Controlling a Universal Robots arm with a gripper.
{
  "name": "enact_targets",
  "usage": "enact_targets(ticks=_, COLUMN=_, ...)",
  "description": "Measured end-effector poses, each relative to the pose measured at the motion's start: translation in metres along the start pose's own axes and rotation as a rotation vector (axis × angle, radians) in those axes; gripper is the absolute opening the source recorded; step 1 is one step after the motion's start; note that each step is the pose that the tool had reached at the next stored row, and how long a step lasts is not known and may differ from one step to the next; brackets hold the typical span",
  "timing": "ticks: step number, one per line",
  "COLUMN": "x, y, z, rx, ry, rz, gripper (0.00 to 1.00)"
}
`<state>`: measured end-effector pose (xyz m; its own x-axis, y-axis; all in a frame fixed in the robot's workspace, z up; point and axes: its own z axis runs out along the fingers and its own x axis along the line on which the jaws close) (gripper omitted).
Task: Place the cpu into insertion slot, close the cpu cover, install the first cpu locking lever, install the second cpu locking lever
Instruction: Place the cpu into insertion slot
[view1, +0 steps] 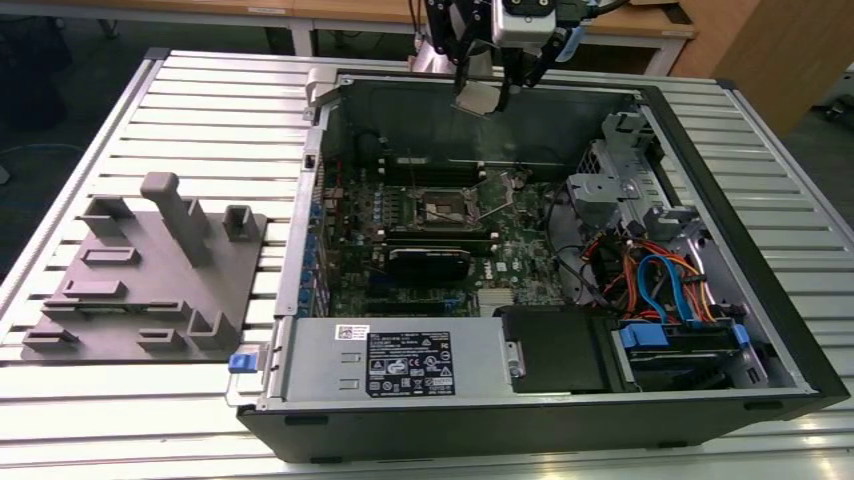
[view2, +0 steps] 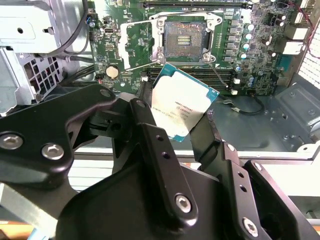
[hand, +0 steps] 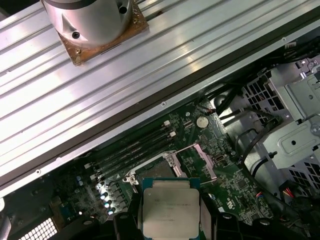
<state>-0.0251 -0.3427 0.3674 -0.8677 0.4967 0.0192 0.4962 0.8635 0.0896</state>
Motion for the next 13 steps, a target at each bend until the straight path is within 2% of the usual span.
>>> enact_targets(ticks=4, x=0.0000, y=0.0000, z=0.0000, rx=0.0000, ry=-0.0003, rz=0.003, gripper=0.54)
enact_targets(ticks=13, x=0.0000, y=0.0000, z=0.0001, rx=-0.0008, ry=-0.0039, rz=0.043, gripper=0.54)
